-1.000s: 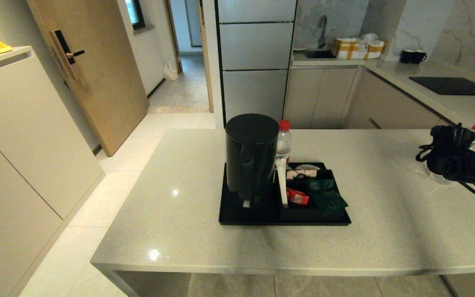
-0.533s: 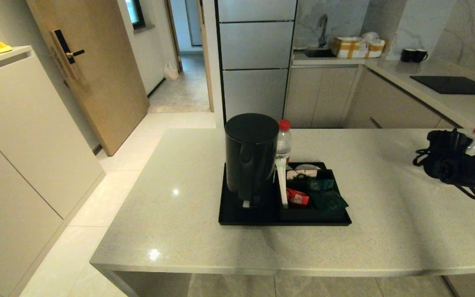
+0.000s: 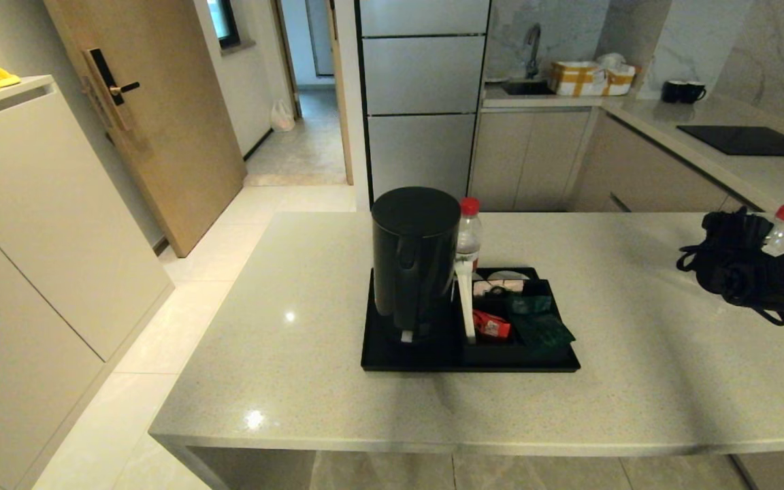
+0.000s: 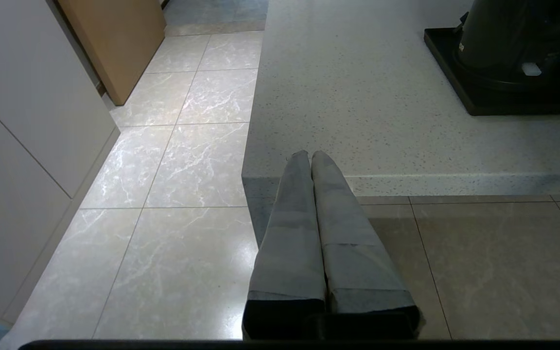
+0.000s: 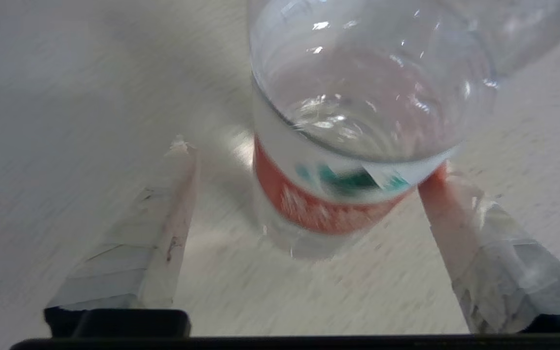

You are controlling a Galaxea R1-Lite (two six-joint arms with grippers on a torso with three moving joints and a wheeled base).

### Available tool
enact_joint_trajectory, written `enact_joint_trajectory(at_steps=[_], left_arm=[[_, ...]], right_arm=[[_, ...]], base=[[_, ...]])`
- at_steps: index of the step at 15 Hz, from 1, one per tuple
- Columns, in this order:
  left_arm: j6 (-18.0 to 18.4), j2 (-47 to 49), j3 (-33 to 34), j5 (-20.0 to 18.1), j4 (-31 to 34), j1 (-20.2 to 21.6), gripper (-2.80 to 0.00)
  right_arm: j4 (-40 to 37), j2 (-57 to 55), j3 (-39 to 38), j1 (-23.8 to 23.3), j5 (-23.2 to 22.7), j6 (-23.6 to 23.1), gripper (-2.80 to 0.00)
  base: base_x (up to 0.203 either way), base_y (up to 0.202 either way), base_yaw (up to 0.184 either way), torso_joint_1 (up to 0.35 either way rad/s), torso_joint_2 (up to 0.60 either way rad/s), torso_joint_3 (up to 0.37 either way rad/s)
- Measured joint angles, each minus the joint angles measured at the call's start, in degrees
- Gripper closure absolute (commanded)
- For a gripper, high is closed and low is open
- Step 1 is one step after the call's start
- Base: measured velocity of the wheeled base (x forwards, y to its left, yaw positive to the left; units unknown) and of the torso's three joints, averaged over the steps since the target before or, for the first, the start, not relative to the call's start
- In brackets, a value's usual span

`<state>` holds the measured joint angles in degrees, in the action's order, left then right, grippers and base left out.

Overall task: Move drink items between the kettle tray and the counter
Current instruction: Place it on the right

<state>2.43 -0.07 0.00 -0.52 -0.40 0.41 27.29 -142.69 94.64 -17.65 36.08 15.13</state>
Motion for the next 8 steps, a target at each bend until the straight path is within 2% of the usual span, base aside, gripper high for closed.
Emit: enact_joint_trajectory(at_steps=[8], left_arm=[[0.0, 0.0, 0.0, 0.0, 0.0, 0.0, 0.0]], right_arm=[[0.1, 8.3, -7.7, 5.2, -1.2, -0.1, -2.8]], base=[[0.0, 0.0, 0.0, 0.0, 0.0, 0.0]])
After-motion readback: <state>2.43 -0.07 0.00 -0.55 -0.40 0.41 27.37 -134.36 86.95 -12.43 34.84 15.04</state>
